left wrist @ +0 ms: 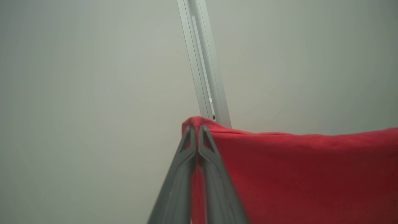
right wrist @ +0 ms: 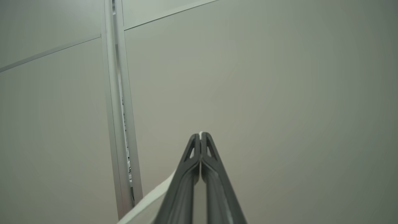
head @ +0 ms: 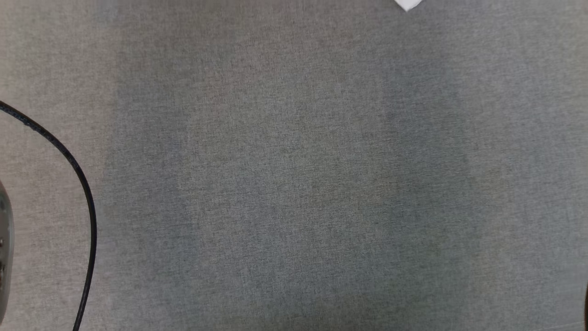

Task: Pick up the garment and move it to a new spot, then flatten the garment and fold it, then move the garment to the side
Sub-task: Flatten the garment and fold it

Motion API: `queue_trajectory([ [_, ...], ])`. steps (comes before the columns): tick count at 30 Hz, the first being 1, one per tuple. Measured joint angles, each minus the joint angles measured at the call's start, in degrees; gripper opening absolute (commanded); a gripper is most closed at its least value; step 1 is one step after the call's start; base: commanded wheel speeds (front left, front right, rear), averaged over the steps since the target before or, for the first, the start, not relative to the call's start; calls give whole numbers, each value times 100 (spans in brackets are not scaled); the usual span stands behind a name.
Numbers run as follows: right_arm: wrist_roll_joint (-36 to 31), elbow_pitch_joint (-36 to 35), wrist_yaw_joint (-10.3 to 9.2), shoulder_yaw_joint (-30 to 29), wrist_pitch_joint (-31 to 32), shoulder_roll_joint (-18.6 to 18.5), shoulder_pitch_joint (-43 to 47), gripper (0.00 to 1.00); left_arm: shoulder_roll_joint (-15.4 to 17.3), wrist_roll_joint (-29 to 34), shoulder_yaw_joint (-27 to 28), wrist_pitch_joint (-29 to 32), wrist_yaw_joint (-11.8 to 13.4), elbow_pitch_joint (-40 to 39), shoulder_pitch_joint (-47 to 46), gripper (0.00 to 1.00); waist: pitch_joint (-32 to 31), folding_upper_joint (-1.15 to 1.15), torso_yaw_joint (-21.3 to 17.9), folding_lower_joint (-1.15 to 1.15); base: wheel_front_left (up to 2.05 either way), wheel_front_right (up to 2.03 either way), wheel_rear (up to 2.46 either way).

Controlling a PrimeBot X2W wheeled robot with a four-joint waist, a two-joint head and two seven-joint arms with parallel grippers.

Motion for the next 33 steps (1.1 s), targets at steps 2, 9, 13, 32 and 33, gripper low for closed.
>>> queue_trajectory([
  [2,53,-176,0,76,-22,14,66,0,-22,48,51,-11,19,-141,-25,0,108,0,5,0,0,0,0],
  [9,263,-520,0,42,-40,30,1066,0,-21,194,82,-15,-77,-240,589,0,307,0,11,0,0,0,0],
  [13,352,-475,0,45,-40,26,1723,0,-30,298,-12,-15,-175,-146,1145,0,265,0,20,0,0,0,0],
  [32,1434,875,0,883,29,-124,4646,0,-186,619,-644,-15,-312,219,4131,0,-978,0,-7,0,0,0,0],
  [33,1539,996,0,931,71,-152,4742,0,-186,619,-679,-15,-319,266,4263,0,-1076,0,-10,0,0,0,0],
])
